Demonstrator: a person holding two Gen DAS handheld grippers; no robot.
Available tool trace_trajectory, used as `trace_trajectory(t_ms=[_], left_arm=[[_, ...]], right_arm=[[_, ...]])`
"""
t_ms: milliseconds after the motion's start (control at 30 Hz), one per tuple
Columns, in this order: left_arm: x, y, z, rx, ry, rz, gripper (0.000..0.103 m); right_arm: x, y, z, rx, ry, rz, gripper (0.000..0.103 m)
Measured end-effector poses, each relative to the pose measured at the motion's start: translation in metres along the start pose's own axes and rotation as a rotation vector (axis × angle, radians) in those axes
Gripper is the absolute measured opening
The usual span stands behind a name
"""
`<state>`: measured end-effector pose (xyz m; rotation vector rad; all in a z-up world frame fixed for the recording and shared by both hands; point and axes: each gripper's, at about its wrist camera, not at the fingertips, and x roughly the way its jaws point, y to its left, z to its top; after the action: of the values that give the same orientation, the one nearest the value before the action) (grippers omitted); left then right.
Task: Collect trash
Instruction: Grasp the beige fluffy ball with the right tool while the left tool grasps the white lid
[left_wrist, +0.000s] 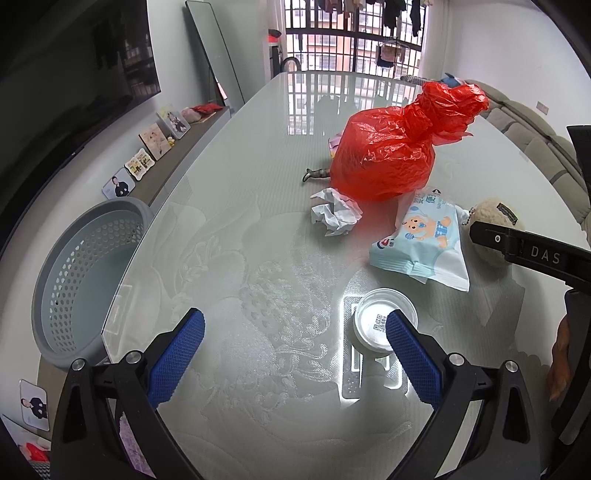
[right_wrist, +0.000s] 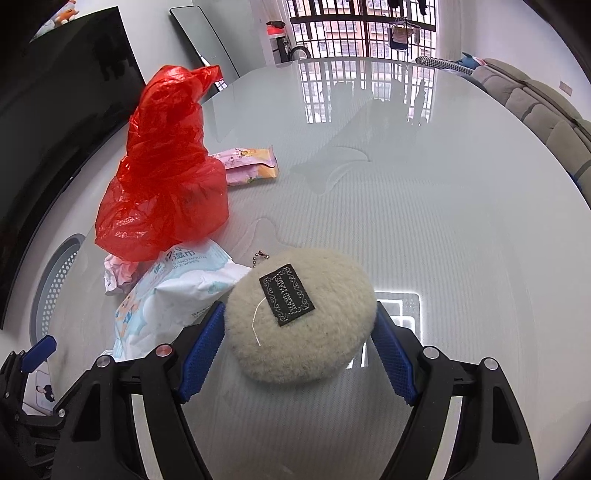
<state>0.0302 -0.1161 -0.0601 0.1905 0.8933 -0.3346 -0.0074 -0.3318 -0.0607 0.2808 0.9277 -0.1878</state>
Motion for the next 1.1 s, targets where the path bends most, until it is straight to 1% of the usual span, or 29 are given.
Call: trace_trajectory(t_ms=[67, 200, 333, 433, 633, 800, 900, 967, 1000, 1067, 1100], left_arm=[[0.000, 0.000, 0.000, 0.003, -0.001, 0.002, 0.097], [-0.003, -0.004, -0.001, 0.011, -0.007, 0.003, 0.097], [-0.005, -0.006, 0.000, 0.014, -0.009, -0.003, 0.097], [-0.005, -0.009, 0.000, 0.013, -0.001, -0.014, 0.097], [-0.004, -0.019, 0.000, 0.027, 0.009, -0.035, 0.097], [-0.001, -0.030, -0.001, 0.044, 0.015, -0.052, 0.097], [0.003, -0.036, -0.002, 0.056, 0.023, -0.049, 0.095], [0.005, -0.038, -0.002, 0.058, 0.032, -0.052, 0.089], [0.006, -0.039, -0.003, 0.060, 0.043, -0.057, 0.082], [0.007, -0.040, -0.004, 0.059, 0.048, -0.064, 0.076], [0.007, -0.041, -0.005, 0.060, 0.044, -0.062, 0.070]], right_arm=[[0.001, 0.001, 0.001, -0.004, -0.003, 0.002, 0.068], [-0.007, -0.001, -0.004, 0.002, -0.024, 0.017, 0.065], [-0.023, -0.007, -0.009, 0.023, -0.083, 0.001, 0.065], [-0.034, -0.015, -0.018, 0.053, -0.111, -0.008, 0.065], [-0.045, -0.031, -0.023, 0.098, -0.135, 0.015, 0.065], [-0.042, -0.038, -0.025, 0.129, -0.140, 0.037, 0.065], [-0.043, -0.041, -0.026, 0.142, -0.137, 0.056, 0.065], [-0.044, -0.041, -0.026, 0.144, -0.139, 0.064, 0.065], [-0.044, -0.041, -0.026, 0.144, -0.140, 0.067, 0.065], [-0.044, -0.041, -0.026, 0.145, -0.139, 0.070, 0.065], [-0.044, -0.040, -0.026, 0.145, -0.139, 0.071, 0.065]])
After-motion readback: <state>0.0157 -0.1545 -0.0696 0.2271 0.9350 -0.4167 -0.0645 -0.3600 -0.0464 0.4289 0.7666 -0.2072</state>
